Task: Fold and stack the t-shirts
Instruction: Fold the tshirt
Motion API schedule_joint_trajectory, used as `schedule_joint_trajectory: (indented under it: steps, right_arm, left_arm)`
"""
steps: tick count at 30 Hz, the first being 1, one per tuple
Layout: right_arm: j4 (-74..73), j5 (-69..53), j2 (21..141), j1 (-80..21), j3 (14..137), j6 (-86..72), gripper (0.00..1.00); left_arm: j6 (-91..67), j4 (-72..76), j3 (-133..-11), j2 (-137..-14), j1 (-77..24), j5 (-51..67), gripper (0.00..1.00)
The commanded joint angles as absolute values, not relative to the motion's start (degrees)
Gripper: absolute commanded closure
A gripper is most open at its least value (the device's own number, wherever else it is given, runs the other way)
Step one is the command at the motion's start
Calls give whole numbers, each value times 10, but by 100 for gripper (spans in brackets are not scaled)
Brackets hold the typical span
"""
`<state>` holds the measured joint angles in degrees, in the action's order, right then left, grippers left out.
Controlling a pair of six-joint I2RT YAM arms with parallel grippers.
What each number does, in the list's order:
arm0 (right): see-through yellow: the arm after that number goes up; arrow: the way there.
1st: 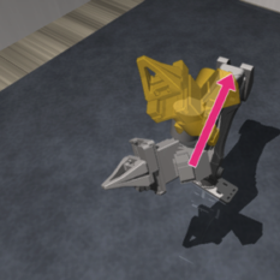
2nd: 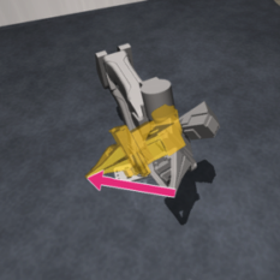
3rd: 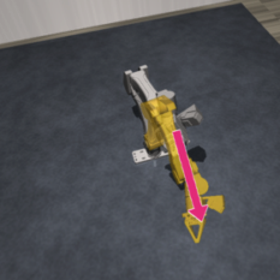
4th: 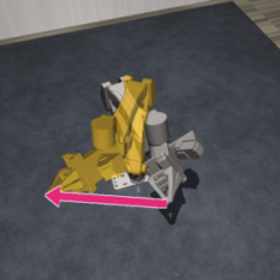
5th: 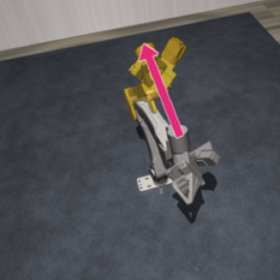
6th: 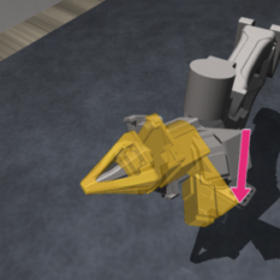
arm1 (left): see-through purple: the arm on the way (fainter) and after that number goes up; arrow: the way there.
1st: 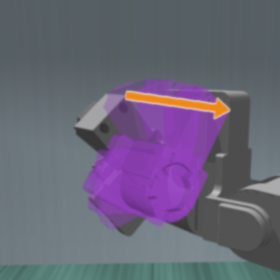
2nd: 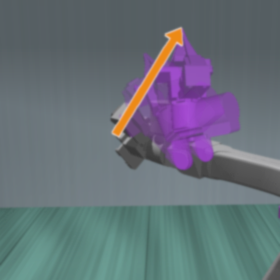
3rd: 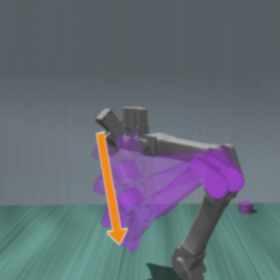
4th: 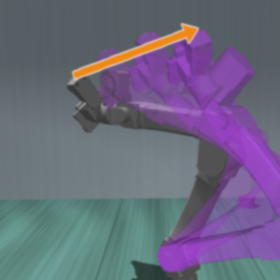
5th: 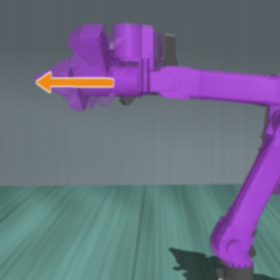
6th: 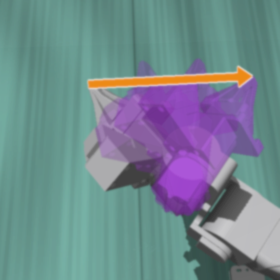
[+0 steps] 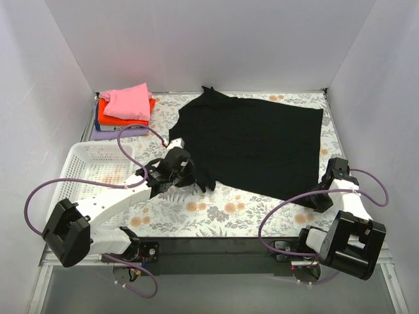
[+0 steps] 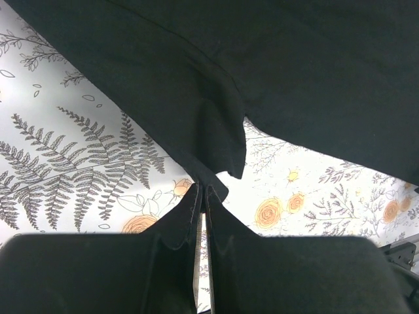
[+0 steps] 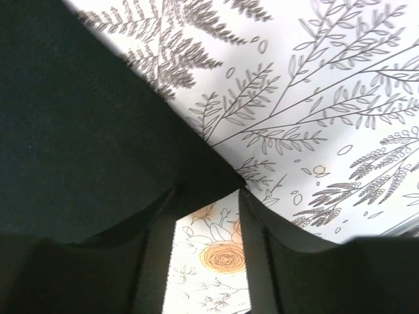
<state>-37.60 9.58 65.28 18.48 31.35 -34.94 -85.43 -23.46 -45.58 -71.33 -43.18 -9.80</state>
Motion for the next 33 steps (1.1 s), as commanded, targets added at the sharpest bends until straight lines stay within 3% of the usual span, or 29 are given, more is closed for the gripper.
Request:
schedule_joint_trajectory:
  steps: [1, 8, 9, 14, 16, 22, 33]
  right_arm:
    - [-342, 107, 672, 192, 298, -374, 53]
    - [-312, 112, 693, 192, 287, -380, 73]
    - [-308, 111, 697, 192, 286, -379, 82]
    - [-280, 114, 708, 192, 284, -374, 87]
    - [-266, 119, 708, 192, 283, -371, 98]
    - [-258, 98, 693, 192, 289, -333, 99]
    - [-332, 89, 551, 192, 345, -273, 99]
  left_arm:
    - [-846, -227, -453, -693, -426, -93, 100]
    - [-847, -228, -452, -698, -422, -91, 100]
    - [-848, -227, -451, -697, -422, -92, 100]
    - [-851, -227, -447, -682, -418, -99, 100]
    - [-850, -229, -446, -679, -416, -100, 100]
    - [-849, -238, -449, -669, -412, -100, 100]
    - [-846, -262, -451, -634, -407, -103, 100]
